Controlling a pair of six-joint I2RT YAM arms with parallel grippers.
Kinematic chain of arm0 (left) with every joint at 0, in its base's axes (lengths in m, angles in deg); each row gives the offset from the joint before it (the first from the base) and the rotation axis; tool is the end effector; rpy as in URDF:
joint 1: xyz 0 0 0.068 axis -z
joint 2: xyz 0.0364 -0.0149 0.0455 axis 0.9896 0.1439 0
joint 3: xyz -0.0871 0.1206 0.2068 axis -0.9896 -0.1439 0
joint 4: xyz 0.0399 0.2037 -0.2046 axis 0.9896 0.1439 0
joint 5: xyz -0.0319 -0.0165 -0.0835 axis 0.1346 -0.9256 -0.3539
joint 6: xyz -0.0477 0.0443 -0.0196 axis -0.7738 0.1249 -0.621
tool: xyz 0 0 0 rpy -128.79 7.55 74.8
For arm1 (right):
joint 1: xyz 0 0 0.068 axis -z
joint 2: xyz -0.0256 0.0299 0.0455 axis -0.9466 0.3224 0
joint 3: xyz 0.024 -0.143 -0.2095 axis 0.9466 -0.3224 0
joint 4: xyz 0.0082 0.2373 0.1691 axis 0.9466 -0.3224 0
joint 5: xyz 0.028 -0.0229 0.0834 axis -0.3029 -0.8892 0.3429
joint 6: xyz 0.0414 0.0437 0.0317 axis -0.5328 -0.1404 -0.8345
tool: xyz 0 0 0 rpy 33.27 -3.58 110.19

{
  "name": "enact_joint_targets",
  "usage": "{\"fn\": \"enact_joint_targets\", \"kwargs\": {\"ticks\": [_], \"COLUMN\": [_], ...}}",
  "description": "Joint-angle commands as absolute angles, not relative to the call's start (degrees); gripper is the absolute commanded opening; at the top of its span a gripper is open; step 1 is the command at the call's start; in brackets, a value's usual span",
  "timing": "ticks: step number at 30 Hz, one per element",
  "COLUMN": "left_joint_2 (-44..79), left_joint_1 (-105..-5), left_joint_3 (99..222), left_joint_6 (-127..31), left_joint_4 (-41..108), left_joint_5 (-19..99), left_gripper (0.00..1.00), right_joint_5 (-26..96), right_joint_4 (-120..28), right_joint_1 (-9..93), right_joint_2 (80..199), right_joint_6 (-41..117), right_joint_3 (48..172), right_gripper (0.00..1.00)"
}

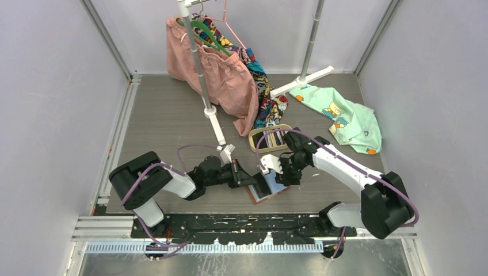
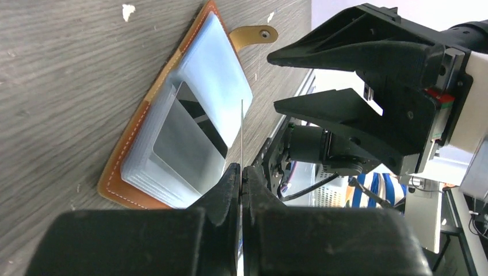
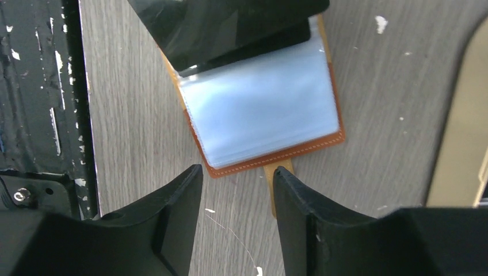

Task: Put the credit cards into the card holder
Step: Insert the credit card into the card holder.

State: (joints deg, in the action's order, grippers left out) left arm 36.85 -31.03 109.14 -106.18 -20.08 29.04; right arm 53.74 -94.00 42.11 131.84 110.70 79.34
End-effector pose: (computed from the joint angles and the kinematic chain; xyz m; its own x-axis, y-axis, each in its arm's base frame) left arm 0.1715 -0.2382 0.0698 -0.9408 -0.2475 -0.2315 0.1355 0.3515 -0.9263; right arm 0.2069 0.1427 0.1514 0.1295 -0.8620 -0.4900 -0.9910 -0.1296 -0.0340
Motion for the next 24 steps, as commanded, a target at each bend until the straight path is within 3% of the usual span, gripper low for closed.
{"fn": "enact_joint_targets", "kwargs": {"ticks": [1,8,24], "left_joint_2": [36.08,30.68,33.71], "left_joint_1": [-29.14,-27.37,-22.11], "left_joint_3": [111.43,112.12,112.9], "left_joint_6": [-108.85,-108.42,-112.89], "left_joint_4": [-16.03,-3.68,-4.61], "left_joint_5": [34.79,42.12,53.13], "left_gripper": [0.0,0.0,0.0], "right_joint_5": [53.82,48.08,46.58], "right_joint_4": [-92.77,-92.94,-92.91], "right_joint_1": [40.91,38.18,37.44], "right_joint_2": [134.23,139.17,139.64], "right_joint_6": [111.81,112.66,111.45], "right_joint_3": [79.24,79.26,79.56], "right_gripper": [0.52,0.51,0.51]}}
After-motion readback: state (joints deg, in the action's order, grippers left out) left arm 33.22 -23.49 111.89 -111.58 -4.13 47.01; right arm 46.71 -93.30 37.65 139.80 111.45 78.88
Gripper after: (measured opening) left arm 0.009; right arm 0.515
